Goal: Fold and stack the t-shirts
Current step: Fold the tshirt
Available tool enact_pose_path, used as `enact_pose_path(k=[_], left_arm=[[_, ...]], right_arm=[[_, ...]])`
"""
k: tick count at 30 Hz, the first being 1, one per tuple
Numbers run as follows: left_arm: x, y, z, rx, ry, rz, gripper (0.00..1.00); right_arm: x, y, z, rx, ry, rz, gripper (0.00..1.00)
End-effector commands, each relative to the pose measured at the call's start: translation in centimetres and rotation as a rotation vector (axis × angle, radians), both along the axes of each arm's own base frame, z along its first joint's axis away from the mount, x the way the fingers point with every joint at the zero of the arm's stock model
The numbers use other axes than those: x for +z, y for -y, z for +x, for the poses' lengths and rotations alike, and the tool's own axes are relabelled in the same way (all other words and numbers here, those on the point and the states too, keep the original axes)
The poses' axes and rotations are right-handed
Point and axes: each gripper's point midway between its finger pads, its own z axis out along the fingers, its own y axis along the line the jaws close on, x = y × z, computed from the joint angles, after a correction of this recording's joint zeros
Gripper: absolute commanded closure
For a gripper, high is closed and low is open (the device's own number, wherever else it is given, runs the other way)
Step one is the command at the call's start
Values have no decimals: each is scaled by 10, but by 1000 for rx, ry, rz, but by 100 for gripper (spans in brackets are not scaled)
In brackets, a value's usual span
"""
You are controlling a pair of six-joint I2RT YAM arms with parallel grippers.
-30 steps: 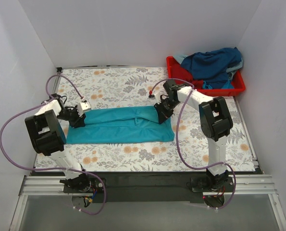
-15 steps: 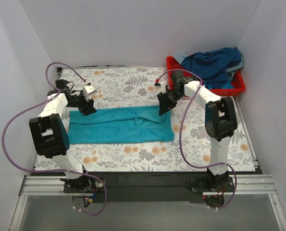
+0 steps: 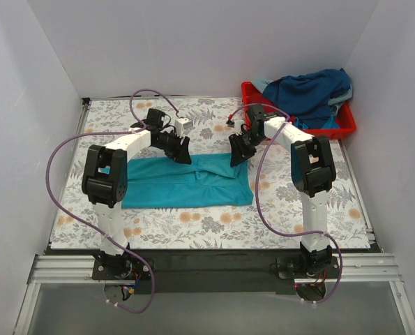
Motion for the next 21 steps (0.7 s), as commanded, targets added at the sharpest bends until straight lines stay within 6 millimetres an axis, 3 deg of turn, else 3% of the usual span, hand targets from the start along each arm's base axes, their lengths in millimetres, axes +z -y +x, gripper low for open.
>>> enact_pose_path(k=[1, 12, 21], left_arm=[[13, 14, 21, 92, -19, -30, 53], [-7, 50, 27, 83, -70, -33, 52], [-12, 59, 33, 98, -63, -15, 52]], right_arm=[[7, -8, 11, -9, 18, 33, 61], [3, -10, 11, -9, 4, 42, 60], [2, -6, 9, -11, 7, 27, 54]])
